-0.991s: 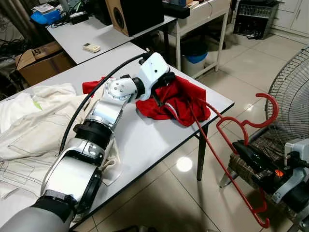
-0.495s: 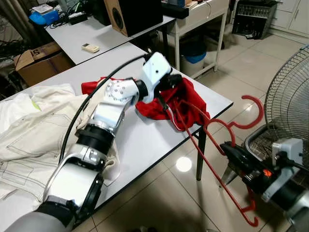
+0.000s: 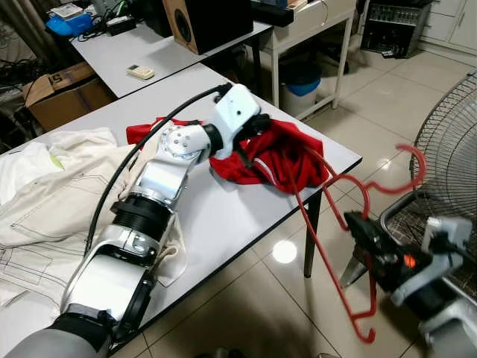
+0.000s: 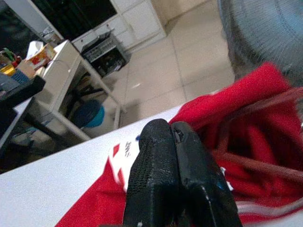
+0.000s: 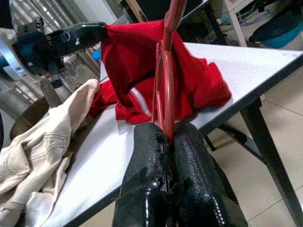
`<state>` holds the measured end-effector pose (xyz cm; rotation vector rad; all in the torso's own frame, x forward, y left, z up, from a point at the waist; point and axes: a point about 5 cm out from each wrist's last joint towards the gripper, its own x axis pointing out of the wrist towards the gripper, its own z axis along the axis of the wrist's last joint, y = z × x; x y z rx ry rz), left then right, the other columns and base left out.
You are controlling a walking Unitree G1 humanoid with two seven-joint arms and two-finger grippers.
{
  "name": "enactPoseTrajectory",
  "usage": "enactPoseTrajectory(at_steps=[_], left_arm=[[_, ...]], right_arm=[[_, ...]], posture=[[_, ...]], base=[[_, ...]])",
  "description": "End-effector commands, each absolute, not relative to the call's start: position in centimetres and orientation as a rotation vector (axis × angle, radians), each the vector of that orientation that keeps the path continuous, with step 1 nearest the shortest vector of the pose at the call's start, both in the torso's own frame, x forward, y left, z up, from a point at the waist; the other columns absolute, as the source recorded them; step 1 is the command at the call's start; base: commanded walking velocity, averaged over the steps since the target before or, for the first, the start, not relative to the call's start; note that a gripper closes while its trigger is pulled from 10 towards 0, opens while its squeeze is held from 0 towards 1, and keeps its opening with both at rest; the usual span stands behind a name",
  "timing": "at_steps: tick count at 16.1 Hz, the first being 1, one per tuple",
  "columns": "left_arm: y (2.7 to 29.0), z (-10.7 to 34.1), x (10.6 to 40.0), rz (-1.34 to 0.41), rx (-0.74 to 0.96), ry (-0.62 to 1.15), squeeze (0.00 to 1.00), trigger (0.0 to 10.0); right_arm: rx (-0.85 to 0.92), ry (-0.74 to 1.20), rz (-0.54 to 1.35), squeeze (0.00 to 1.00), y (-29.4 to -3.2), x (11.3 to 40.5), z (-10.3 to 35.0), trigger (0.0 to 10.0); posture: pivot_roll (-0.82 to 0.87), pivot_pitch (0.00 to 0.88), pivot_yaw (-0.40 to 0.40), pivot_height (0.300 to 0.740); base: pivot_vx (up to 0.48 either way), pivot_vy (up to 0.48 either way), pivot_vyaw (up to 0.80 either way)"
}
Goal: Hang hanger
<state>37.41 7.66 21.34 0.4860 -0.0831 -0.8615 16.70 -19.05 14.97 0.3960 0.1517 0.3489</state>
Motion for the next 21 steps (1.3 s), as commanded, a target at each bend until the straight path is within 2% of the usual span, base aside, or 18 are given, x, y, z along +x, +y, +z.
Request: enactPoseTrajectory(at_steps=[1, 2, 4, 5, 8, 12, 15, 21], left_arm=[[8.2, 21.0, 37.6, -0.838, 0.538, -0.069, 0.00, 0.4], [8.0, 20.2, 37.5, -0.838, 0.568, -0.058, 0.00, 10.0], [7.5, 19.7, 37.3, -0.873, 0.539, -0.046, 0.00, 10.0], [7.2, 19.2, 37.0, -0.907, 0.496, -0.032, 1.00, 10.0], [7.3, 18.0, 36.4, -0.945, 0.448, 0.015, 1.00, 10.0], [8.3, 17.4, 35.8, -0.895, 0.350, 0.016, 1.00, 10.0], [8.0, 16.1, 35.1, -0.882, 0.351, 0.039, 1.00, 10.0], [7.3, 14.5, 35.1, -0.707, 0.280, 0.027, 1.00, 10.0]], right_arm=[[0.394, 0.119, 0.355, 0.00, -18.7, 16.5, 15.6, 10.0], [0.396, 0.115, 0.349, 0.00, -18.8, 16.4, 15.7, 10.0], [0.398, 0.108, 0.347, 0.00, -18.9, 16.5, 15.9, 10.0], [0.397, 0.106, 0.354, 0.00, -19.0, 16.7, 15.9, 10.0], [0.393, 0.126, 0.381, 0.00, -19.0, 16.8, 15.6, 10.0], [0.385, 0.139, 0.404, 0.00, -19.1, 16.8, 15.5, 10.0], [0.369, 0.143, 0.435, 0.00, -19.0, 17.0, 15.8, 10.0], [0.363, 0.141, 0.471, 0.00, -18.9, 17.3, 16.2, 10.0]], posture=[[-0.13, 0.043, 0.190, 0.740], [-0.15, 0.040, 0.200, 0.740], [-0.15, 0.040, 0.200, 0.740], [-0.16, 0.036, 0.205, 0.740], [-0.16, 0.036, 0.200, 0.740], [-0.16, 0.036, 0.186, 0.740], [-0.16, 0.041, 0.168, 0.740], [-0.16, 0.057, 0.145, 0.740]], base=[[0.000, 0.000, 0.00], [0.000, 0.000, 0.00], [0.000, 0.000, 0.00], [0.000, 0.000, 0.00], [0.000, 0.000, 0.00], [0.000, 0.000, 0.00], [0.000, 0.000, 0.00], [0.000, 0.000, 0.00]])
